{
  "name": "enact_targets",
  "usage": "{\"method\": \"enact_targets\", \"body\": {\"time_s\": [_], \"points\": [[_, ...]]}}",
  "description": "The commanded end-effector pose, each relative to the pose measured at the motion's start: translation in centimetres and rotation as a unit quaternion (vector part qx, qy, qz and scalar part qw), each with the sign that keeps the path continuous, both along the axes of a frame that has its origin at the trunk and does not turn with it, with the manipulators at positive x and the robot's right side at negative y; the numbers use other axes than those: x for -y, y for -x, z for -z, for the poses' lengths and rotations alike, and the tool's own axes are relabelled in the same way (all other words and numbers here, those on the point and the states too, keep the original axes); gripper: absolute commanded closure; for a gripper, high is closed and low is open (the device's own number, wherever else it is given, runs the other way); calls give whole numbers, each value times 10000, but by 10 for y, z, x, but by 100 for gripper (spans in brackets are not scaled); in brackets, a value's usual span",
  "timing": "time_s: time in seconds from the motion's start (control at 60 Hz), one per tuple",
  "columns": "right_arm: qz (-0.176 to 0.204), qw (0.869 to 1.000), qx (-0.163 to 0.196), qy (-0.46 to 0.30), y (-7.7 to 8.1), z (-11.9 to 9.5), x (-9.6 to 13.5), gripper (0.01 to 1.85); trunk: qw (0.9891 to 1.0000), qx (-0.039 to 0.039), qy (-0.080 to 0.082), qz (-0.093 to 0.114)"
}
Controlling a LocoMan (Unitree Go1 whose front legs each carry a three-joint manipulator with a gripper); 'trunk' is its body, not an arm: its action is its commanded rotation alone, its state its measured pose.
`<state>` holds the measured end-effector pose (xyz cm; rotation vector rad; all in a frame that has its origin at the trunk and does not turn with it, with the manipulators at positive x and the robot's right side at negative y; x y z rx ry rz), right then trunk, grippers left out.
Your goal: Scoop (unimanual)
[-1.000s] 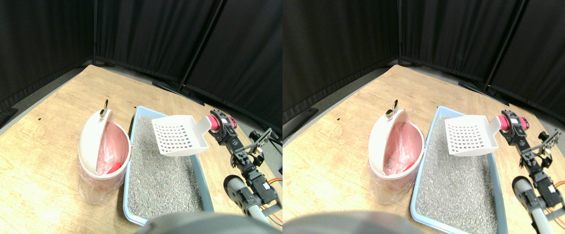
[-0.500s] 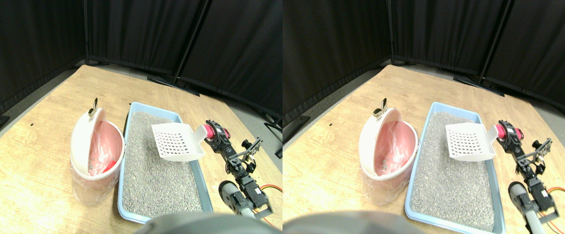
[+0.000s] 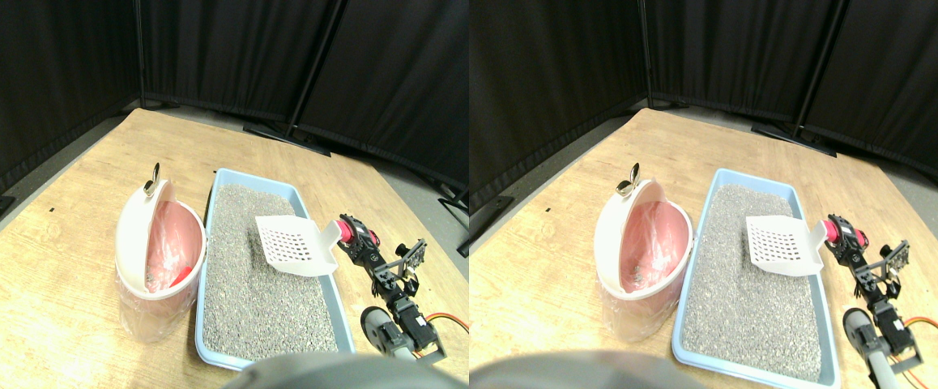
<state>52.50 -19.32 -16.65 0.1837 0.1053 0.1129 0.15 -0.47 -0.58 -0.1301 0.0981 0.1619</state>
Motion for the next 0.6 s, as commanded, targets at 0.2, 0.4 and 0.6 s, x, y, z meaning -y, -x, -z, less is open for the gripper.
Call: {"method": "enact_targets", "body": {"time_s": [0.2, 0.4, 0.6], "points": [[-14, 9998, -17, -217, -1, 18, 9, 181, 10000, 1, 51, 14], [-46, 9994, -167, -291, 3, 31, 10, 181, 10000, -35, -20, 64], [62, 9990, -241, -376, 9, 43, 12, 181, 9998, -77, -91, 145]]}}
